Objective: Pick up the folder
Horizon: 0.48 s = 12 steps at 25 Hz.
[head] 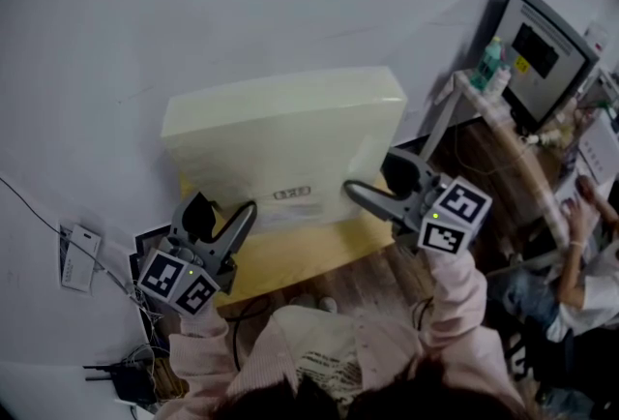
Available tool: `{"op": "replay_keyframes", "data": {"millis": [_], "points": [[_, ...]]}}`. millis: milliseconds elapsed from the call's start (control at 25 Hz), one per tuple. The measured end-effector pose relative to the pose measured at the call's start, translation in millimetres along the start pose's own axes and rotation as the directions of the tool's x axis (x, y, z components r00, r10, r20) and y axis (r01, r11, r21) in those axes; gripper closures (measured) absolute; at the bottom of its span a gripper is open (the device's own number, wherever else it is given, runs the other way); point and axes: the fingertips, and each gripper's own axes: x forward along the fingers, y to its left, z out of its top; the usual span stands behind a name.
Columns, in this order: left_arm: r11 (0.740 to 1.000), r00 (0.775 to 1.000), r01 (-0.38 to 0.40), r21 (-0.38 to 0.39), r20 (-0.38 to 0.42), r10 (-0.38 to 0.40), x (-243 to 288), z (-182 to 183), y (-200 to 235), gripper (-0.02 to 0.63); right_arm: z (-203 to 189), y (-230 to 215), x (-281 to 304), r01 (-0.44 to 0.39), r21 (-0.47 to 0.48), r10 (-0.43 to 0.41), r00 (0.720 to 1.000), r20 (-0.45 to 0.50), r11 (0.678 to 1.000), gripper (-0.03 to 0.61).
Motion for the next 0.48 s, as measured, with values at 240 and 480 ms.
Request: {"op": "replay_keyframes", "data": {"millis": [240, 480], "points": [[1.0, 1.0, -0.004, 0.0, 0.007, 0.004, -3.4, 0.8, 1.4, 0.276, -0.7, 2.8, 2.5, 0.0, -0.007, 0.0, 1.0, -0.005, 1.0, 0.276], [1.0, 1.0, -0.005, 0.007, 0.005, 0.005, -3.3, 2.8, 1.5, 0.276, 0.0, 3.5, 2.2, 0.002, -0.019, -0.002, 1.0, -0.01, 1.0, 0.276]]}}
